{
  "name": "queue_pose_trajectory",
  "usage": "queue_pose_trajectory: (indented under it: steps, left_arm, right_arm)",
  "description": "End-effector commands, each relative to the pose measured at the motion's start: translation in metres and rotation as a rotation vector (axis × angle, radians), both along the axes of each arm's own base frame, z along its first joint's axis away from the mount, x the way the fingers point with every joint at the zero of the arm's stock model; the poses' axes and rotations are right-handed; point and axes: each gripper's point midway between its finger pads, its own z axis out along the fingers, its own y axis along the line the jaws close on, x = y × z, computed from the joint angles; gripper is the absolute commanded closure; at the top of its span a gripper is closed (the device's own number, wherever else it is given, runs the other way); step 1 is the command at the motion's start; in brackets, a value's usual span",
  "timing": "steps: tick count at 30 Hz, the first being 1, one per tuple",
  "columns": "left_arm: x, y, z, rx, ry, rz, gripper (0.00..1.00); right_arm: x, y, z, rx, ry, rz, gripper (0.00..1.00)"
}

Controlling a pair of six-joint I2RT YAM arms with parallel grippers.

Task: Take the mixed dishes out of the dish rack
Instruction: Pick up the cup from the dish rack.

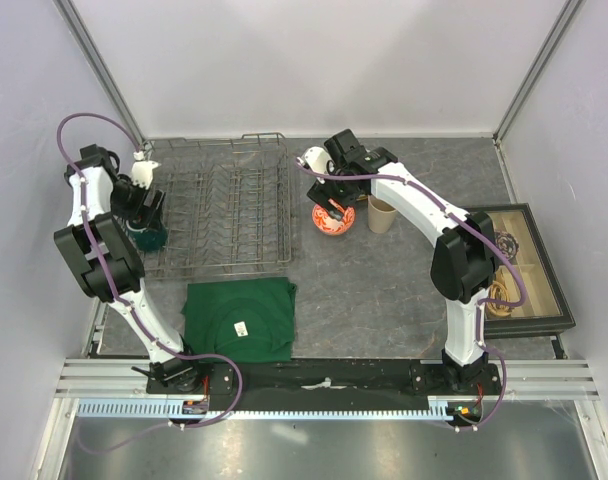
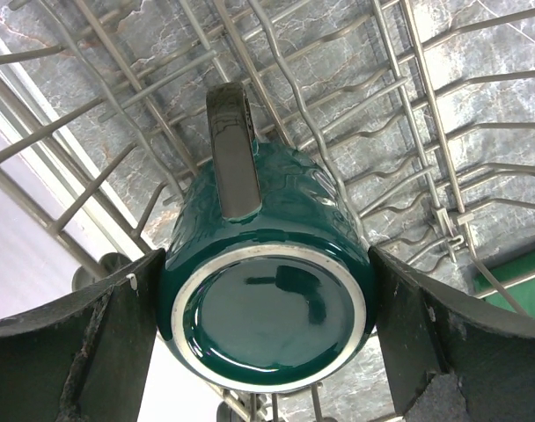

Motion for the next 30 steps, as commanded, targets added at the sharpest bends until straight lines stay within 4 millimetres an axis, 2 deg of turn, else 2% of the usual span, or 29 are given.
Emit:
queue_pose_trajectory:
  steps: [1, 9, 20, 24, 26, 30]
  left_arm:
    - [0.009, -0.007, 0.039, 0.002, -0.096, -0.040, 0.98]
    - [0.004, -0.014, 0.053, -0.010, -0.126, -0.076, 0.99]
    - [0.007, -0.036, 0.092, -0.099, -0.208, -0.090, 0.99]
    - [0.010, -0.052, 0.120, -0.177, -0.262, -0.096, 0.98]
    - [0.006, -0.061, 0.127, -0.224, -0.261, -0.095, 0.98]
    - [0.002, -0.089, 0.146, -0.376, -0.291, -0.104, 0.98]
  right_arm:
    - [-0.003, 0.008, -0.007, 0.016, 0.015, 0.010, 0.20]
    - [-0.003, 0.010, -0.004, 0.028, 0.011, 0.018, 0.20]
    - [-0.005, 0.014, 0.006, 0.059, -0.002, 0.027, 0.20]
    - [-0.006, 0.016, 0.011, 0.074, -0.011, 0.031, 0.20]
    - [-0.006, 0.017, 0.015, 0.091, -0.013, 0.027, 0.20]
    - [-0.005, 0.025, 0.027, 0.142, -0.023, 0.027, 0.20]
